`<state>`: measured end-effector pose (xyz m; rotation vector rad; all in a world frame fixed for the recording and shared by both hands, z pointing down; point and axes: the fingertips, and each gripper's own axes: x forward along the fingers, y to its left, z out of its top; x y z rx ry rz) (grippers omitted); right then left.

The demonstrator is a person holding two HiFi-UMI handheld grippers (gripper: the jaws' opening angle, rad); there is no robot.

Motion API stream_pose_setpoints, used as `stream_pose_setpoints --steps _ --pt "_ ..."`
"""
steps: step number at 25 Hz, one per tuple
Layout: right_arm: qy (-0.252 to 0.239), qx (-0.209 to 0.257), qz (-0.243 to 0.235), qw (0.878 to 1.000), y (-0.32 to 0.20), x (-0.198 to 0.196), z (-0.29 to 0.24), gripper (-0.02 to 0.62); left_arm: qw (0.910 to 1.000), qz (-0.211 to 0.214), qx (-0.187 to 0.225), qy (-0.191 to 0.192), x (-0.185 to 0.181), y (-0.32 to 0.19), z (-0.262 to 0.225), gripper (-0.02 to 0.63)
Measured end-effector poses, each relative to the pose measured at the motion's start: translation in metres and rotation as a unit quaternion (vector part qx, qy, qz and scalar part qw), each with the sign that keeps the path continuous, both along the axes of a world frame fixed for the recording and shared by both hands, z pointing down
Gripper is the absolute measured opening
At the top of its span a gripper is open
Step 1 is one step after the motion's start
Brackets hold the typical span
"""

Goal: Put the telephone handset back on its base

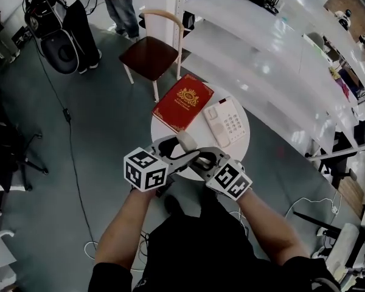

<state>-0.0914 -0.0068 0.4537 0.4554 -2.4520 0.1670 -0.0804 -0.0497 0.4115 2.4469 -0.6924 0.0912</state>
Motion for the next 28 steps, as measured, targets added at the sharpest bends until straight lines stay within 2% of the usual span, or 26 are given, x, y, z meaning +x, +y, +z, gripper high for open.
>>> stream_pose_setpoints --steps 4,9,15,18,28 --pt "-0.044 0.015 -0.009 0.999 0.005 0.010 -0.031 0.110 0.9995 0.009 0.028 -0.012 0.016 0.007 -0.031 0.321" --pt "-0.109 0.011 -0.017 0.994 0.001 0.036 -0.061 0.110 0.9993 0.001 0.038 0.003 0.048 0.001 -0.060 0.321" --pt "-0.141 0.019 -0.066 0.988 -0.003 0.075 -0.086 0.110 0.9975 0.015 0.068 -0.003 0.101 -0.006 -0.086 0.310" --pt "-0.156 0.015 -0.076 0.985 -0.012 0.092 -0.094 0.110 0.9975 0.001 0.070 0.007 0.119 -0.015 -0.095 0.281" --pt "-0.192 -0.004 -0.085 0.978 -0.042 0.136 -0.096 0.145 0.9956 -0.062 0.071 0.001 0.156 -0.043 -0.098 0.273"
